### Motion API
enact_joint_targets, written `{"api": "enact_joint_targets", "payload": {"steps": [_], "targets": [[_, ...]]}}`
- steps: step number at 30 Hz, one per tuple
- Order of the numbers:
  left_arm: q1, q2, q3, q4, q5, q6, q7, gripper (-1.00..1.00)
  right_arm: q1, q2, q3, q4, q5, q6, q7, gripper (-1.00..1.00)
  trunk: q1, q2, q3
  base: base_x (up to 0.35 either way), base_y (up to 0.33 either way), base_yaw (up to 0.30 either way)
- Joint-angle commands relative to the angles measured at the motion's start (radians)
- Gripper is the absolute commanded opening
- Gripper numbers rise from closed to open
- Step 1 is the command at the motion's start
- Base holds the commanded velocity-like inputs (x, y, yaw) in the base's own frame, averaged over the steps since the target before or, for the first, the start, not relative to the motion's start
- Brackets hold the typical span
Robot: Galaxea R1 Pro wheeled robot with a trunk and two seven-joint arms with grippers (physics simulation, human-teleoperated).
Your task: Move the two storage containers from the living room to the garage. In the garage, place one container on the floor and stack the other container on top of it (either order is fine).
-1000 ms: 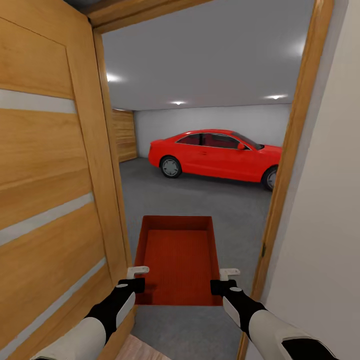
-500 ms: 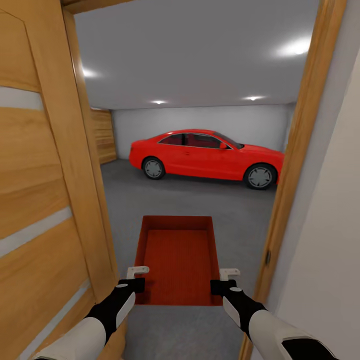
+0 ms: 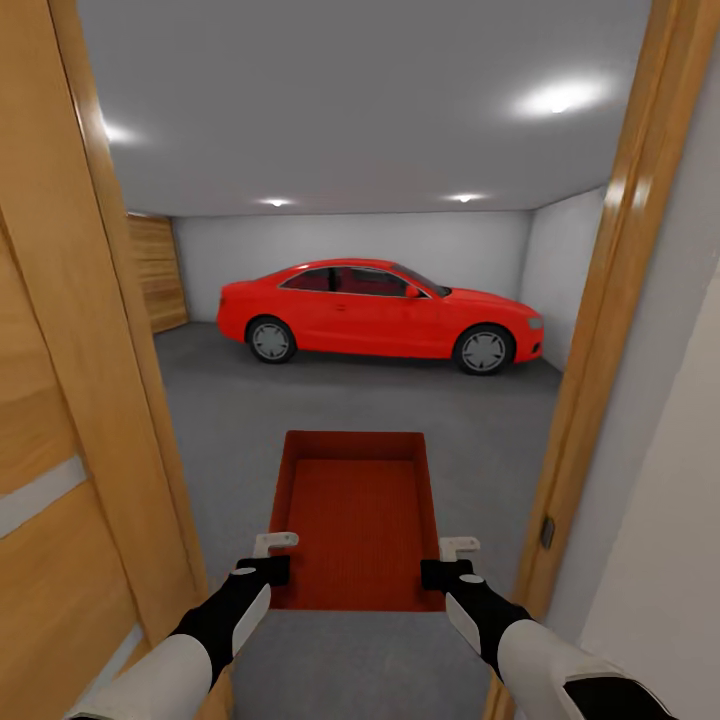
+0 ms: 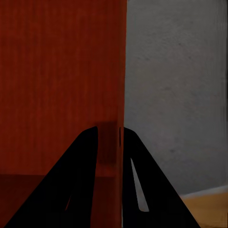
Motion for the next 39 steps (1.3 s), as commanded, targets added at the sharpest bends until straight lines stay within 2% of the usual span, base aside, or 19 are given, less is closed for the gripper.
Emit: {"api": "enact_joint_targets", "payload": {"steps": [1,17,39], "targets": [[0.000,0.000,0.003,-0.001,0.010,0.006,0.007,-1.00,-0.001,0.000,-0.016,-0.003,0.012,-0.001,-0.009,-1.00,0.001,-0.001,0.000,0.233,0.212,-0.247],[0.000,0.001,0.003,-0.001,0.010,0.006,0.007,-1.00,-0.001,0.000,-0.016,-0.003,0.012,-0.001,-0.009,-1.00,0.001,-0.001,0.000,0.224,0.189,-0.241],[0.000,0.000,0.003,-0.002,0.009,0.006,0.008,-1.00,-0.001,0.000,-0.016,-0.003,0.014,-0.001,-0.009,-1.00,0.001,-0.001,0.000,0.014,0.011,-0.008]]}}
